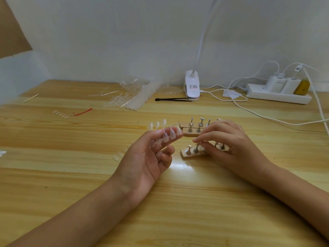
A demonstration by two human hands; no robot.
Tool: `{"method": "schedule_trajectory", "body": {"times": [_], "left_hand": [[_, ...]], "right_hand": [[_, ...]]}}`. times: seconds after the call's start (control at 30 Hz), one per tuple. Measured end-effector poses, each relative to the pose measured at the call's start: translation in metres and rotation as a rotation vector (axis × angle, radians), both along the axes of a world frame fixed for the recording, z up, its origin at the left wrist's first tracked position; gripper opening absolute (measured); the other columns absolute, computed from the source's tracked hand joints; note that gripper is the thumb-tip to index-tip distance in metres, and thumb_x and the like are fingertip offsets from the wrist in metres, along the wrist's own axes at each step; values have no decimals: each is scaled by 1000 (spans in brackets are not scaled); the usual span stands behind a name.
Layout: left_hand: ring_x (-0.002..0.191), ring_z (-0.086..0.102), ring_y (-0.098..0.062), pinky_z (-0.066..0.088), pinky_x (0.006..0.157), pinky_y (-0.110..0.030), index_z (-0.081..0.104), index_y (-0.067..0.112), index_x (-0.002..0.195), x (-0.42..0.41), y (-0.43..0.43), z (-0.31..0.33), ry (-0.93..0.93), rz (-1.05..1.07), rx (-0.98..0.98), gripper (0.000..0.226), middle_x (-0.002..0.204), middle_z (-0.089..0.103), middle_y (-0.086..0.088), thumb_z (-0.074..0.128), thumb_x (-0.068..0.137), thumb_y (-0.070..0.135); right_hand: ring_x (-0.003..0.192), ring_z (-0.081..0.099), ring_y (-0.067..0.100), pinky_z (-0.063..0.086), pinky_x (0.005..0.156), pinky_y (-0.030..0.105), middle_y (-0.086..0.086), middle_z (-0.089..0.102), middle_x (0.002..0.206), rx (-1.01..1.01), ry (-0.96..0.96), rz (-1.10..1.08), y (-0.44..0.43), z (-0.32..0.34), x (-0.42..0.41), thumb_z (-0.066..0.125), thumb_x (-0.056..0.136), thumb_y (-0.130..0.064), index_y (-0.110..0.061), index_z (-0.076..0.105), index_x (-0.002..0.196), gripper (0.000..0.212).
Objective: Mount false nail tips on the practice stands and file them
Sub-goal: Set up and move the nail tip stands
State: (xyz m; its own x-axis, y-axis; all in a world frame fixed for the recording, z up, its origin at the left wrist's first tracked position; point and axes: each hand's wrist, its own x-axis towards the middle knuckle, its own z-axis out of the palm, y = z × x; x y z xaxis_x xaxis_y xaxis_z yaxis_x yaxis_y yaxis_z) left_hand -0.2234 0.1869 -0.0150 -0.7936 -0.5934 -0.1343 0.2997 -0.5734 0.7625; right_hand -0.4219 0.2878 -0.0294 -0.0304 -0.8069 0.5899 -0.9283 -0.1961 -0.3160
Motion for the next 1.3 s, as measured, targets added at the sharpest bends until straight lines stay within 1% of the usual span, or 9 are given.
{"method": "schedule_trajectory", "body": {"times": [0.23, 0.47, 0.63, 0.7, 0.8, 0.97, 1.07, 1.2, 1.3], "left_hand": [[61, 57, -5, 49, 53, -14, 81, 17, 87, -1, 0, 0, -15, 4, -11, 21, 104, 74, -4, 68, 74, 27], [60, 57, -4, 49, 54, -14, 81, 18, 87, -1, 1, -1, -69, -5, -124, 23, 95, 74, -2, 65, 76, 31], [69, 62, -5, 51, 60, -15, 79, 14, 89, 1, 4, -5, -132, -43, -338, 22, 99, 75, -5, 62, 86, 27], [70, 64, -5, 51, 62, -15, 79, 12, 92, 2, 6, -6, -167, -71, -398, 27, 96, 76, -2, 59, 86, 28], [74, 66, -4, 50, 65, -14, 81, 26, 84, 2, 12, -8, -241, -123, -518, 24, 99, 77, 1, 58, 88, 31], [77, 67, -5, 49, 66, -14, 80, 21, 96, 1, 15, -9, -291, -151, -601, 25, 98, 77, -1, 59, 89, 31], [78, 67, -5, 50, 68, -14, 80, 18, 98, 1, 15, -9, -316, -161, -626, 21, 98, 77, 0, 60, 96, 26], [77, 67, -4, 49, 68, -13, 80, 16, 99, 1, 16, -7, -350, -160, -657, 23, 97, 77, 2, 57, 97, 22], [75, 67, -5, 50, 67, -14, 80, 14, 95, 0, 17, -7, -350, -146, -631, 23, 94, 78, 0, 57, 97, 20]], "right_hand": [[100, 57, 20, 40, 92, 56, -5, 66, 95, 41, -24, -17, 0, -2, 1, 73, 83, -9, -16, 77, 94, 13], [108, 49, 14, 37, 95, 49, -9, 63, 99, 112, 7, -46, 0, 4, 0, 66, 85, -29, -25, 76, 94, 14], [115, 50, 9, 38, 100, 29, -12, 62, 109, 105, -352, -50, 5, 11, 0, 66, 88, -12, -35, 68, 106, 29], [111, 56, 11, 43, 101, 37, -13, 67, 105, 35, -522, -58, 6, 21, 1, 63, 90, -17, -31, 71, 102, 21], [103, 61, 14, 46, 97, 44, -8, 70, 100, -15, -660, -15, 9, 35, 7, 59, 86, -30, -25, 73, 96, 17], [105, 61, 12, 45, 89, 30, -10, 68, 100, 63, -600, 29, 11, 42, 21, 62, 84, -36, -24, 75, 91, 19], [114, 54, 8, 39, 94, 25, -16, 65, 103, 166, -526, 19, 11, 41, 27, 64, 76, -47, -31, 75, 86, 22], [118, 48, 4, 33, 96, 14, -17, 64, 102, 182, -434, 11, 11, 35, 33, 68, 72, -43, -28, 73, 81, 18], [113, 48, 8, 33, 96, 22, -12, 61, 103, 73, -266, 4, 11, 30, 35, 74, 79, -38, -22, 71, 82, 16]]}}
